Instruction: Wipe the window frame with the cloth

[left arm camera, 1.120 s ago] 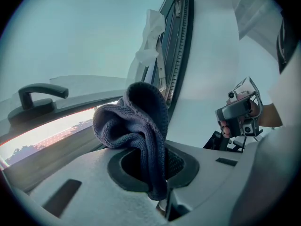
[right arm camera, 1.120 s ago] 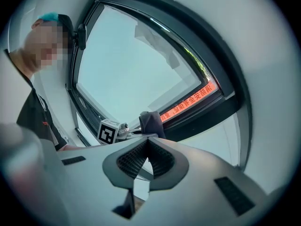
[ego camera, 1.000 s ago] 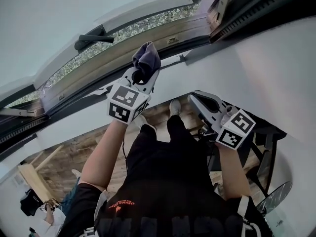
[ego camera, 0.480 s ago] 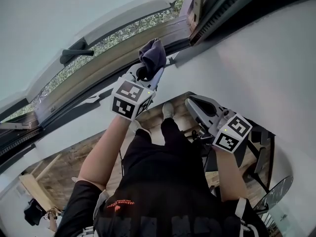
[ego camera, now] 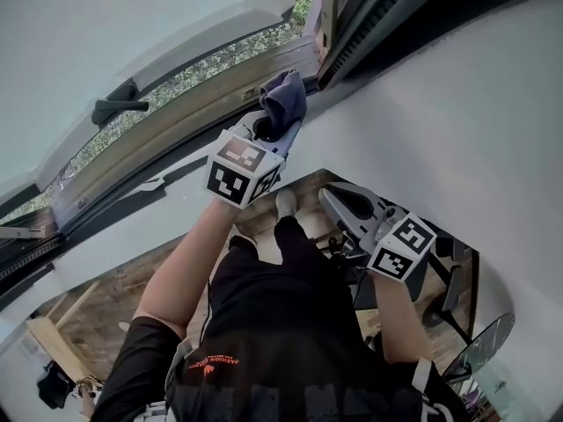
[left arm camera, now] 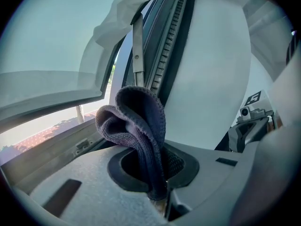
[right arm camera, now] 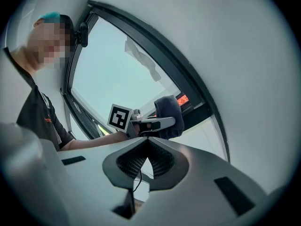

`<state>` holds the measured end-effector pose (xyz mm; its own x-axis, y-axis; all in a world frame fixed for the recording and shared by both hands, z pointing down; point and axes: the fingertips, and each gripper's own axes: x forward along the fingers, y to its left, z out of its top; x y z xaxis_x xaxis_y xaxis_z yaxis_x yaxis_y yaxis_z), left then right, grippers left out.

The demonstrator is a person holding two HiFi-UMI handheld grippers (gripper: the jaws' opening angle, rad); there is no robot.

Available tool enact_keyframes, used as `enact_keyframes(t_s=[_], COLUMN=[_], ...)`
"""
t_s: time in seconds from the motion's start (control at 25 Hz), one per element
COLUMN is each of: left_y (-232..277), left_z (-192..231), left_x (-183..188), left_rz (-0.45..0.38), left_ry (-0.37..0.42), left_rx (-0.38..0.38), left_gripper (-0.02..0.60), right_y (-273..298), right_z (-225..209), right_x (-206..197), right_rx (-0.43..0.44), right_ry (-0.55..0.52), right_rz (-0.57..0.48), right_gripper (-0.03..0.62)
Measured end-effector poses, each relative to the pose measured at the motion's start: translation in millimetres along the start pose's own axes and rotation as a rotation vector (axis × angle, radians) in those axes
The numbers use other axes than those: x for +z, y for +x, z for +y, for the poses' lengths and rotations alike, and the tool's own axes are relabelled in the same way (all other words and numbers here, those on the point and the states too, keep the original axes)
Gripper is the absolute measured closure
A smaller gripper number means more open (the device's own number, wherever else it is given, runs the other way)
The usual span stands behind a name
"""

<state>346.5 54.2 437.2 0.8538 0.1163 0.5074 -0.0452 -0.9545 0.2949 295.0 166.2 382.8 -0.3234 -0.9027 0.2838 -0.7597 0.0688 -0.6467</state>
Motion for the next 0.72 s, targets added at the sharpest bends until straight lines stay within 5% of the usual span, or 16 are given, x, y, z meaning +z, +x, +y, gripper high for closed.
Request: enact_keyframes(t_s=[0.4,0.72], left_y=[11,-27], left_z=[-10,-2], left_x=[11,6], left_rz=[-0.021,-0.072], left_ry=[-0.005,-0.010], left_rx=[-0.023,0.007], left_gripper=[0.527,0.527], right_y=[-5,17], right_z=[-3,15], right_x=[4,1], right_rx=[0.001,0.043], right_ry=[-0.006,-0.035], right_rz=[0.006,0.035], right_gripper=[0.589,0.588])
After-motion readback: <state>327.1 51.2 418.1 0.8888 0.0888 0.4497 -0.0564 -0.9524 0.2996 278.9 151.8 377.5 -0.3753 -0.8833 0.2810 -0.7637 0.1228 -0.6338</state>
